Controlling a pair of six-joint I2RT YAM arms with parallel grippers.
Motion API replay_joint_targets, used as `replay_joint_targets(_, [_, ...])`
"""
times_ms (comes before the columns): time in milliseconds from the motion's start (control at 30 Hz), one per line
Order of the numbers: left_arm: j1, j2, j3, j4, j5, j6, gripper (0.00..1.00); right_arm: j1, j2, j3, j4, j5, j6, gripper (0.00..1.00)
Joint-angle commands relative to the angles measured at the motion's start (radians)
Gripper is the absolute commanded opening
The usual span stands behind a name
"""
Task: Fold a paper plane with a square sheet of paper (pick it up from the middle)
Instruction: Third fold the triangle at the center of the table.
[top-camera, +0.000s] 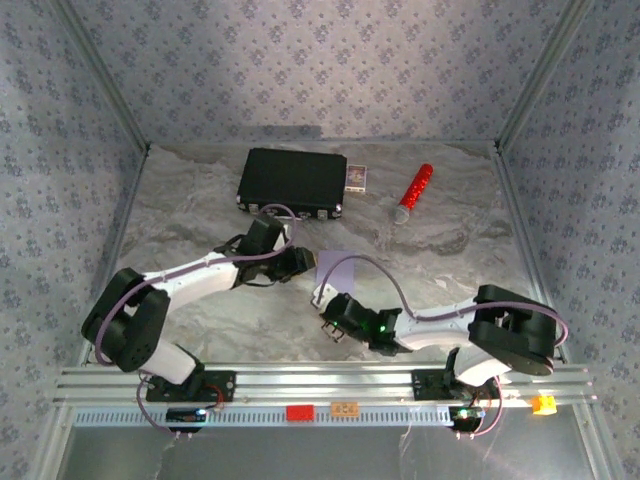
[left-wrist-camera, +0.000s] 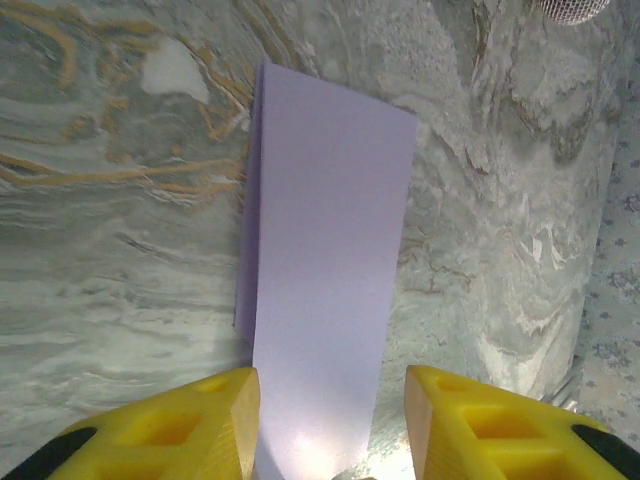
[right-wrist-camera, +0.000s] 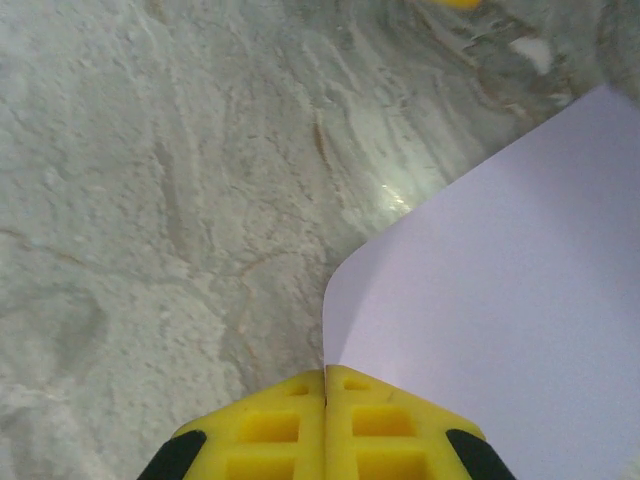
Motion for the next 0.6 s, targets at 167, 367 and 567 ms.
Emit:
replay_joint_targets(167, [0.015,-0.017,0.009,-0.044,0.001,0.049,0.28,-0.176,-0.019,-0.011,0.049,-0.481,0.193,0.01])
replay_joint_targets(367, [0.013,0.039,0.044,-0.004,0.059,0.06,0.21,-0.259,-0.017,-0.068,0.163,-0.62,0.281,0.01])
replay_joint_targets(567, [0.003,0.138,0.115,0.002,0.123,0.087,0.2,-0.303,-0.016,-0.112,0.196,-0.672,0.317,0.01])
